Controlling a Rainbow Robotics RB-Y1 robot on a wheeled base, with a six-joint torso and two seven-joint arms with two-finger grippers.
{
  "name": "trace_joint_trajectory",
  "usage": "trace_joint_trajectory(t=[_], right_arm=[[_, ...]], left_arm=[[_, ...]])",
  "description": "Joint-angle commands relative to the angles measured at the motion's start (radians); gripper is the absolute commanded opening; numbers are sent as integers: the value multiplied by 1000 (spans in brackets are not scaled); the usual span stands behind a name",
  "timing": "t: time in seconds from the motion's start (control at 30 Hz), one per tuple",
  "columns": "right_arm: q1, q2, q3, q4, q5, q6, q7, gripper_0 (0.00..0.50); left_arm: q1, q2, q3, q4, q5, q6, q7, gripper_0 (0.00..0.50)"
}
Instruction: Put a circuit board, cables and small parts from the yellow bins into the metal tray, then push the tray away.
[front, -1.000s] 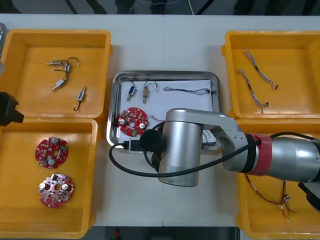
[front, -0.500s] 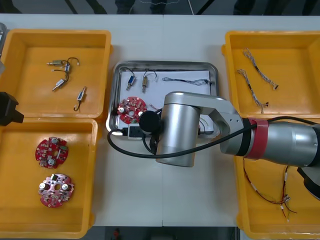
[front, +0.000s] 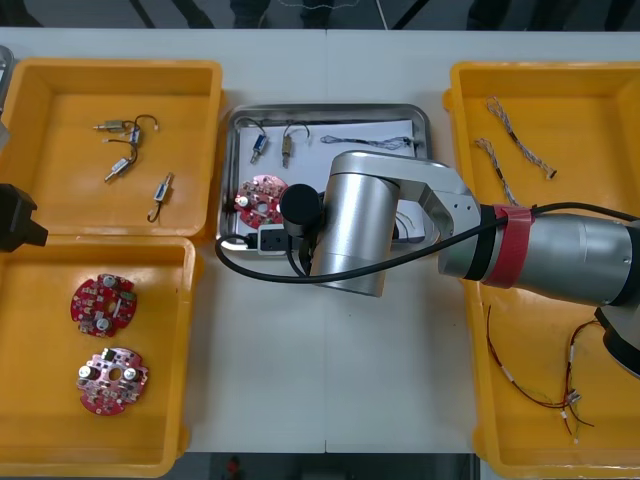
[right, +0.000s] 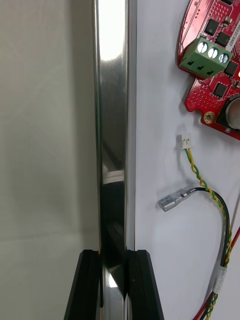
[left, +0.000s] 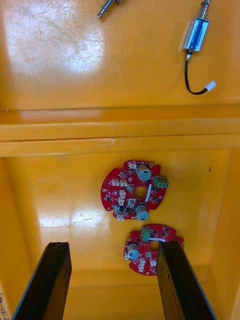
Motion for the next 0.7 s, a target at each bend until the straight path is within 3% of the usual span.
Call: trace_joint_trajectory(t=[0.03,0.7], right_arm=[[-40,1,-12,22,-8,-8,45,0],[-72,37,-101,108,49,-46,105,0]], left_arm=[[17,45,31,-28,8,-9,-41,500],[17,45,31,-28,8,-9,-41,500]])
